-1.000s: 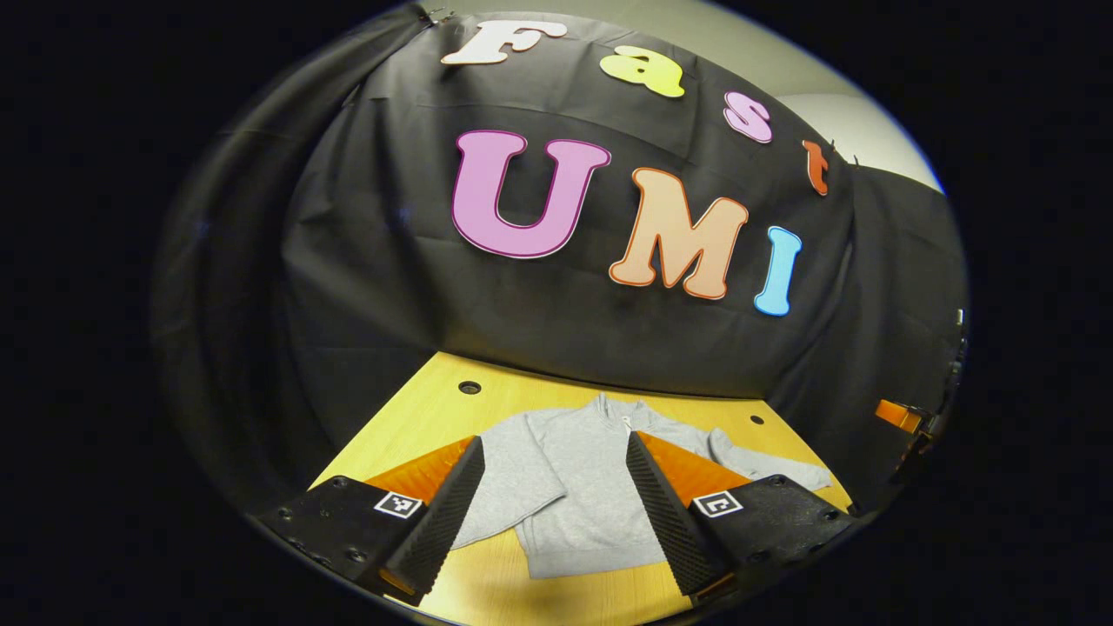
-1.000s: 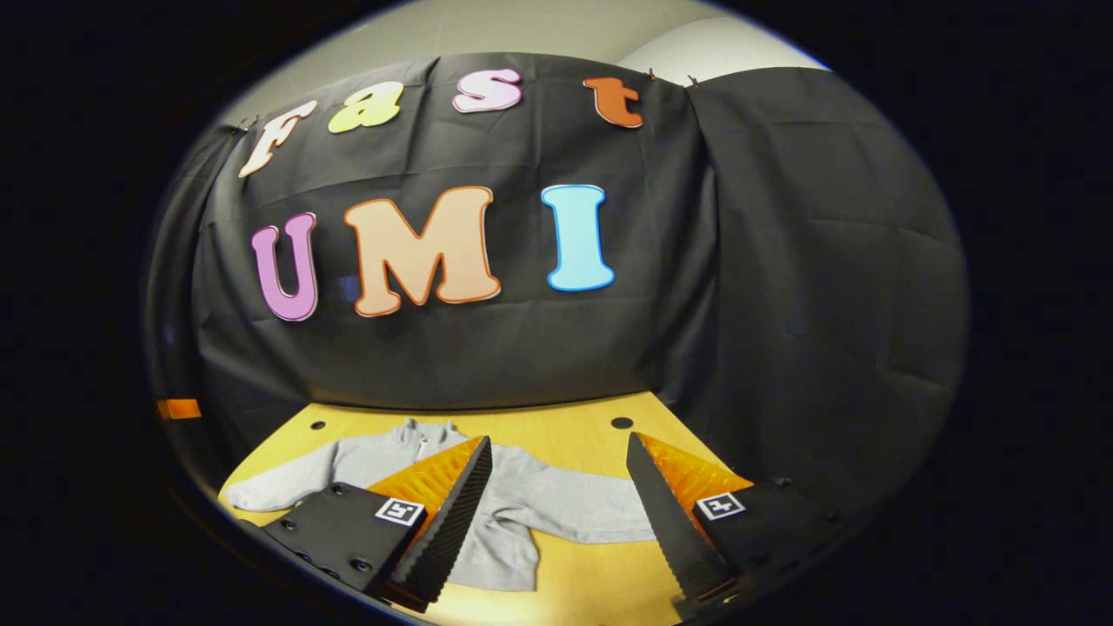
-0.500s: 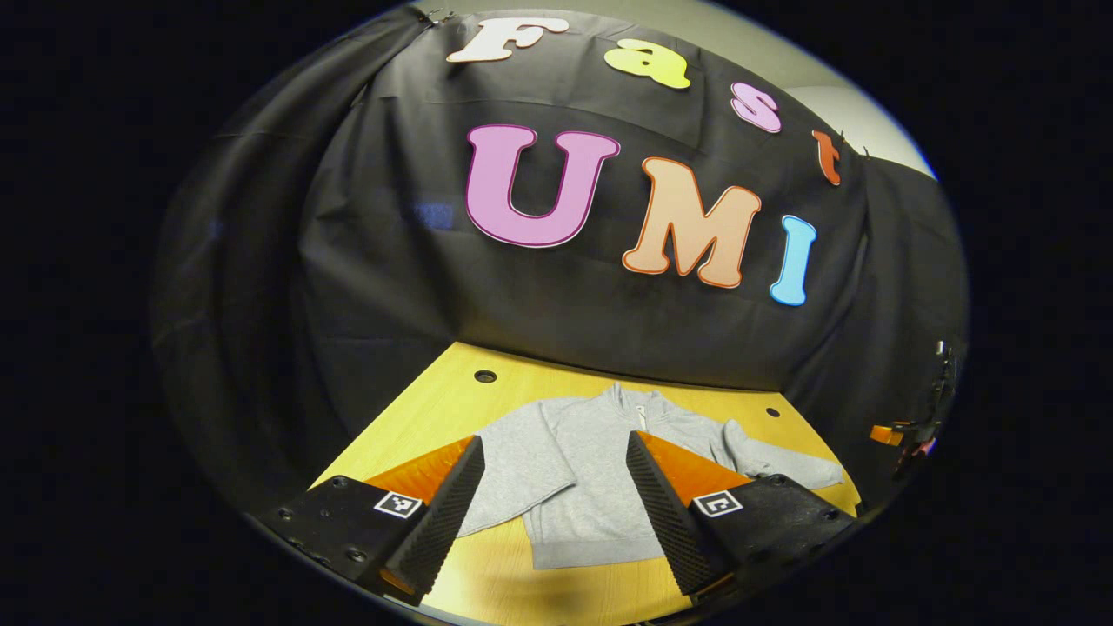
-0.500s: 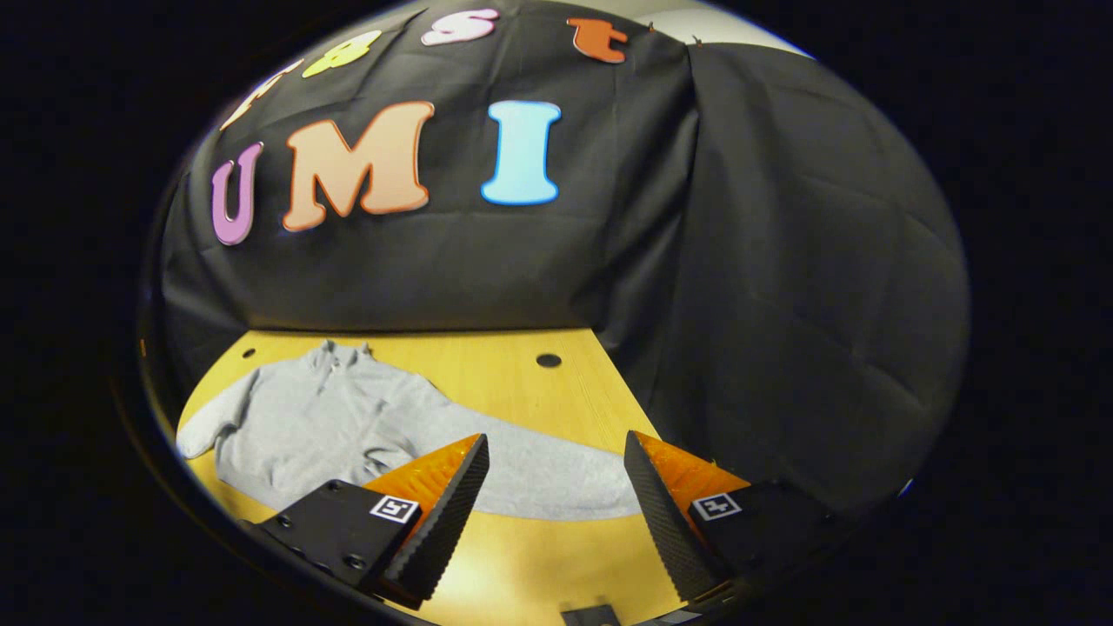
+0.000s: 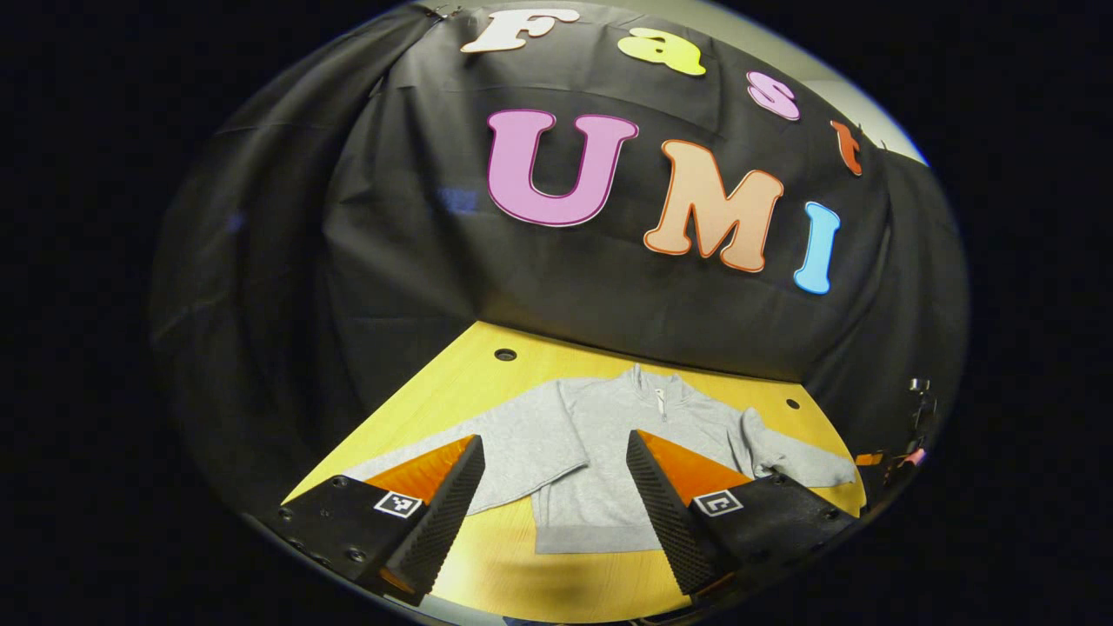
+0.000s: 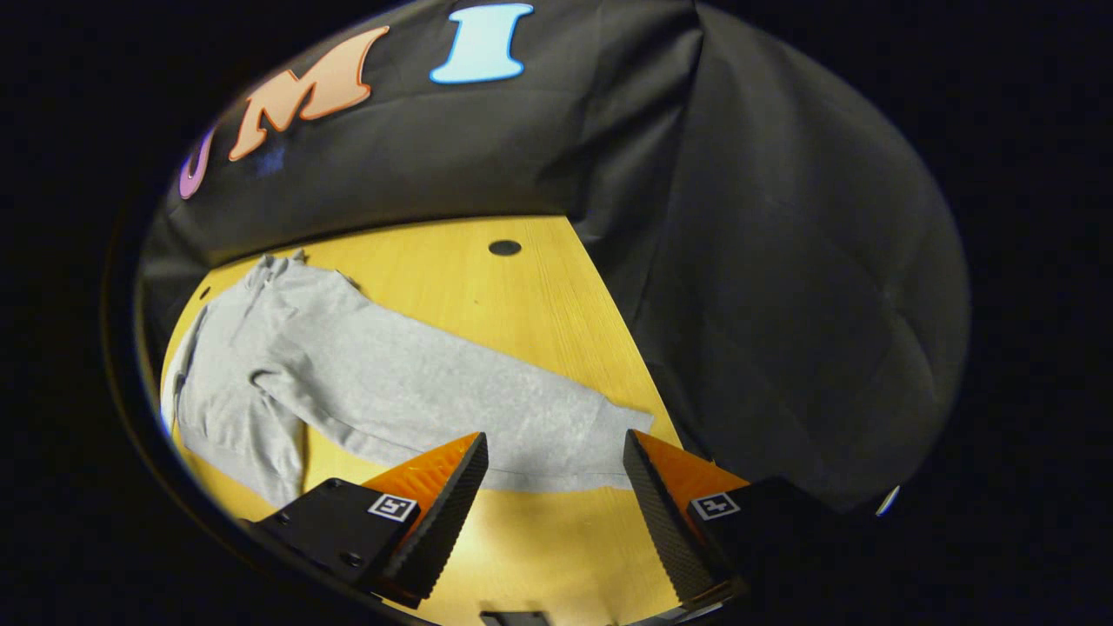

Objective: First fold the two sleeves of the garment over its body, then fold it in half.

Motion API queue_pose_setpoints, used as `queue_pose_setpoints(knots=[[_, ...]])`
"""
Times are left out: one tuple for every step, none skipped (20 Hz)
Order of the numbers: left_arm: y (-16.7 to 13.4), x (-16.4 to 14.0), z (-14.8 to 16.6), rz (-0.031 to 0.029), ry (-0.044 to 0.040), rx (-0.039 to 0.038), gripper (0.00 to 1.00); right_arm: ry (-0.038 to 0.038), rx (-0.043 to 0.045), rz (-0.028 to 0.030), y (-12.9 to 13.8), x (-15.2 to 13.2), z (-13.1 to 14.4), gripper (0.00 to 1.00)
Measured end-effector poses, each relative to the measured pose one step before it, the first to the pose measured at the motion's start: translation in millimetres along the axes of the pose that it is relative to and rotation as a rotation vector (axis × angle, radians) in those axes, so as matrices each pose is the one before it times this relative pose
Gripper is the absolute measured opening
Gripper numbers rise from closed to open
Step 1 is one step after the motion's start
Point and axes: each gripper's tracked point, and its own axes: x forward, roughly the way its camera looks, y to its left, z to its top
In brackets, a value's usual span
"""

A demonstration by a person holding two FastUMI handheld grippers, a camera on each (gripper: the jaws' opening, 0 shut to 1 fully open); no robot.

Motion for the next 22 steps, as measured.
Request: queue_pose_setpoints(knots=[[-0.22, -0.75, -1.71, 0.00833, 0.00544, -0.00299, 0.97, 0.02557, 0.00043, 0.00057, -5.47, 7.44, -4.63, 0.98], [-0.31, 0.01, -0.65, 0.00845, 0.00482, 0.00036, 0.97, 0.02176, 0.00278, 0.00508, -0.28, 7.41, -3.71, 0.98], [-0.41, -0.36, -1.16, 0.00794, 0.00275, 0.00352, 0.97, 0.01869, 0.00153, 0.00781, -1.23, 5.55, -5.08, 0.98], [-1.10, 1.30, 0.57, 0.00544, 0.00246, 0.00484, 0.97, 0.01750, -0.00195, 0.00266, -1.84, 5.08, -3.51, 0.98], [-1.33, -0.80, -0.57, 0.00219, 0.00254, 0.00505, 0.97, 0.01397, -0.00377, 0.00045, -1.87, 5.81, -2.69, 0.98], [-2.74, 0.55, 0.91, 0.00038, 0.00235, 0.00577, 0.97, 0.01197, -0.00158, 0.00059, -2.05, 4.22, -2.65, 0.98], [-1.99, 1.29, -0.67, -0.00109, 0.00226, 0.00566, 0.97, 0.01013, 0.00397, 0.00245, -0.13, 3.86, -3.44, 0.98], [-3.08, 1.07, 0.92, -0.00150, 0.00195, 0.00622, 0.97, 0.00986, 0.00556, 0.00637, 0.10, 3.30, -0.71, 1.00], [-2.38, 0.68, -0.34, -0.00219, 0.00106, 0.00630, 0.97, 0.00698, -0.00136, -0.00185, -1.62, 2.97, -1.30, 0.98], [-2.60, 0.29, 0.44, -0.00188, 0.00221, 0.00689, 0.97, 0.00735, -0.00306, -0.00330, -1.75, 3.73, -2.45, 0.98], [-2.51, 0.86, -1.34, -0.00193, -0.00044, 0.00784, 0.97, 0.01394, 0.00057, 0.00653, 2.32, 2.08, -2.21, 0.98], [-2.53, 1.26, -0.62, -0.00059, 0.00336, 0.00788, 0.97, 0.01156, -0.00370, 0.00241, -0.86, 1.83, -4.66, 0.98], [-1.15, 0.35, -1.20, 0.00032, 0.00491, 0.00669, 0.97, 0.00846, -0.00524, 0.00457, -0.30, 3.11, -2.74, 0.98], [-1.63, -0.42, 0.02, -0.00120, 0.00097, 0.00515, 0.97, 0.00859, 0.00650, 0.01324, 1.97, 1.12, -2.75, 0.98], [-1.97, -0.78, -0.92, -0.00419, -0.00092, 0.00228, 0.97, -0.00016, 0.01320, 0.01331, 2.86, -0.17, -0.01, 0.96], [-2.07, -0.01, -0.70, -0.00330, 0.00278, 0.00134, 0.97, 0.00436, 0.00904, 0.01333, 3.20, 0.27, -1.31, 0.93], [-1.18, -0.30, -1.03, -0.00152, 0.00160, 0.00190, 0.97, 0.00512, 0.00810, 0.01406, 3.11, 0.56, -0.46, 0.83], [-0.18, -0.41, -0.77, -0.00062, -0.00064, 0.00274, 0.97, 0.00369, 0.01040, 0.00454, 0.28, 1.76, 0.13, 0.80], [-1.08, -0.32, -1.14, -0.00229, 0.00463, 0.00300, 0.97, 0.00342, 0.00585, 0.00684, 0.41, -0.14, 0.44, 0.72], [-0.22, -0.91, -1.63, -0.00149, 0.00455, 0.00245, 0.97, 0.00452, 0.00430, 0.00389, 0.68, -0.55, -2.22, 0.69], [0.66, -1.30, -2.92, 0.00018, 0.00308, 0.00261, 0.97, 0.00079, -0.00303, 0.00704, 1.44, -0.44, 1.03, 0.63], [1.17, -1.12, -0.55, 0.00358, 0.00171, 0.00113, 0.97, 0.00237, -0.00539, 0.00485, 2.05, 0.06, -0.45, 0.58]])
